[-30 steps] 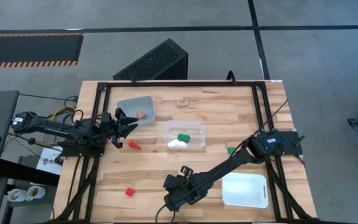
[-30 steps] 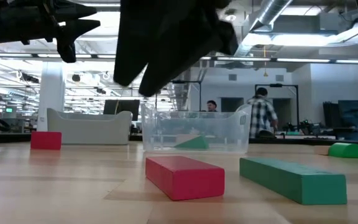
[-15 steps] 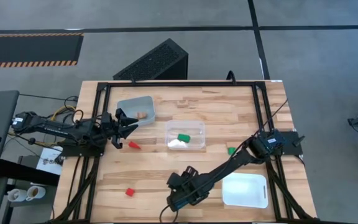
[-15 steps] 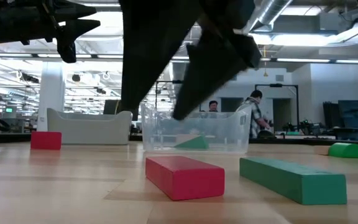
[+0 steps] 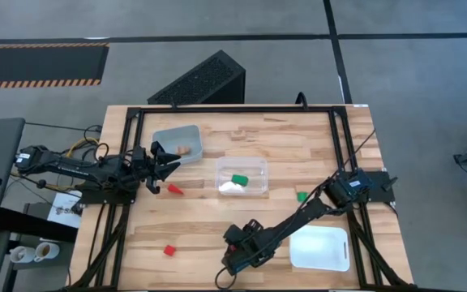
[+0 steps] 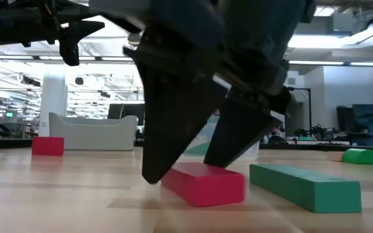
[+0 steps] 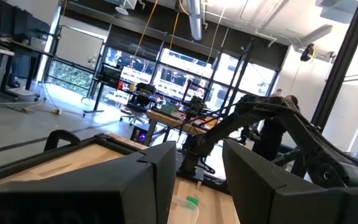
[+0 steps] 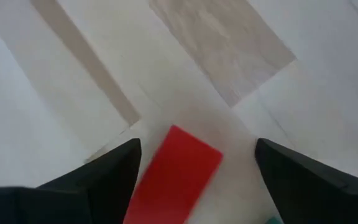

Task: Sort & place blocks by color
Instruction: Put the bottom right red block into the white bin, then put the bottom brown block into the gray bin

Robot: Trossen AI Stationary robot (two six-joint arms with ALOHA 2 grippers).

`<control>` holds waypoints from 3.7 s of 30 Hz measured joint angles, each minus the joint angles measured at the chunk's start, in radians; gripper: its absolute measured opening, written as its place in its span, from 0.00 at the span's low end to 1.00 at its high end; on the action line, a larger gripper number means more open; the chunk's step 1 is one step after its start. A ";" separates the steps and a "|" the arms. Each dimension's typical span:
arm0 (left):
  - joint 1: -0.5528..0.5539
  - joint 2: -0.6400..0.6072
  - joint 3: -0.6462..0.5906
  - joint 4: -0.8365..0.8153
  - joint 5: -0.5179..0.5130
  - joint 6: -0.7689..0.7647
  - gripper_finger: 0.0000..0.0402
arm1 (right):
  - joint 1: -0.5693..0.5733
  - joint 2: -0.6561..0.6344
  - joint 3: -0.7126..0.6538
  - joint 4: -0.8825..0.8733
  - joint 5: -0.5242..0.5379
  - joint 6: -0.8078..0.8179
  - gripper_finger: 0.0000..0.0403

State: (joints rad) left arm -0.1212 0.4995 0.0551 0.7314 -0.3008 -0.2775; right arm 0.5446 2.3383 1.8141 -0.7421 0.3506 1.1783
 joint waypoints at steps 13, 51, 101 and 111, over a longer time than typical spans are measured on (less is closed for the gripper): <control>0.000 0.000 0.000 -0.002 -0.002 0.000 0.30 | -0.001 -0.004 -0.033 -0.001 -0.003 -0.049 0.43; 0.000 0.000 0.000 -0.019 0.000 -0.019 0.30 | 0.454 -0.381 -0.242 -0.639 0.255 0.860 0.28; 0.000 0.000 0.000 -0.046 -0.026 -0.022 0.30 | 0.142 -0.628 -0.387 -0.289 0.423 -0.116 0.72; 0.000 0.005 0.000 -0.051 -0.026 -0.023 0.30 | 0.115 -0.762 -0.461 -0.484 0.444 0.025 0.72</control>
State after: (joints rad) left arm -0.1211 0.5041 0.0547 0.6800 -0.3271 -0.3000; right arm 0.6592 1.5767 1.3528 -1.2261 0.7944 1.2037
